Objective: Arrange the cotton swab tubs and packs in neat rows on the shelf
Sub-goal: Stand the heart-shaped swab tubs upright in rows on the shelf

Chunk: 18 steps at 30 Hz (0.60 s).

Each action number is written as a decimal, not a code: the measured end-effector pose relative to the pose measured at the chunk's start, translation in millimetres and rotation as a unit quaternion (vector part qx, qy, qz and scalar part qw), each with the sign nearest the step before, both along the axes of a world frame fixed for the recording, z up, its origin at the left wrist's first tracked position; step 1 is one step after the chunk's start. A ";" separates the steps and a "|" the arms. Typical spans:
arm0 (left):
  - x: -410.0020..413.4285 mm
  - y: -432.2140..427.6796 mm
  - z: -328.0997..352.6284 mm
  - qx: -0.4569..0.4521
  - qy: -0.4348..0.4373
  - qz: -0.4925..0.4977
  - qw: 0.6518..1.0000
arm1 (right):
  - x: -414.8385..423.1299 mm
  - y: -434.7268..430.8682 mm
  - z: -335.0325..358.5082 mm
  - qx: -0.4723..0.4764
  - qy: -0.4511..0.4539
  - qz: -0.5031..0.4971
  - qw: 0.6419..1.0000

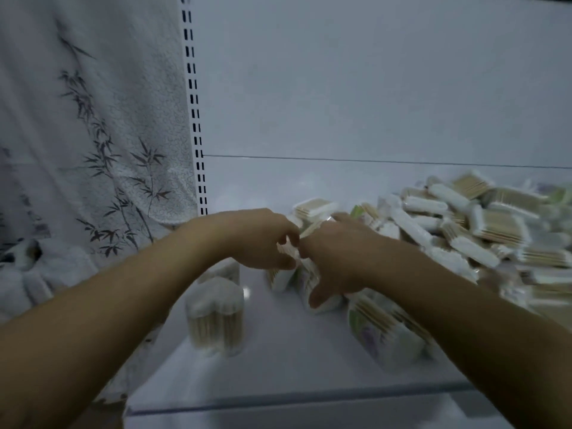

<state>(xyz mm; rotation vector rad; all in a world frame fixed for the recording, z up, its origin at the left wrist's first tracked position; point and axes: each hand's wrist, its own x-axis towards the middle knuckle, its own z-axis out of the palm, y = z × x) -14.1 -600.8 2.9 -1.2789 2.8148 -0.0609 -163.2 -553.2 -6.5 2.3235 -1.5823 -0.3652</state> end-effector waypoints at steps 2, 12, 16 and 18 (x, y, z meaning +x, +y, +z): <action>1.2 0.9 -5.4 -0.021 -0.015 0.020 0.999 | 2.5 0.4 -3.6 0.020 0.014 0.005 1.000; 1.7 32.1 -3.8 -0.052 0.036 0.081 0.995 | 0.4 -5.0 -2.2 0.007 0.029 0.054 0.998; 4.3 42.6 -4.7 -0.100 0.106 0.097 0.985 | -13.8 -6.6 24.9 0.044 -0.104 0.049 0.992; 7.3 45.3 -4.5 -0.084 0.160 0.106 0.978 | -21.5 -11.4 44.9 0.063 -0.166 0.039 0.983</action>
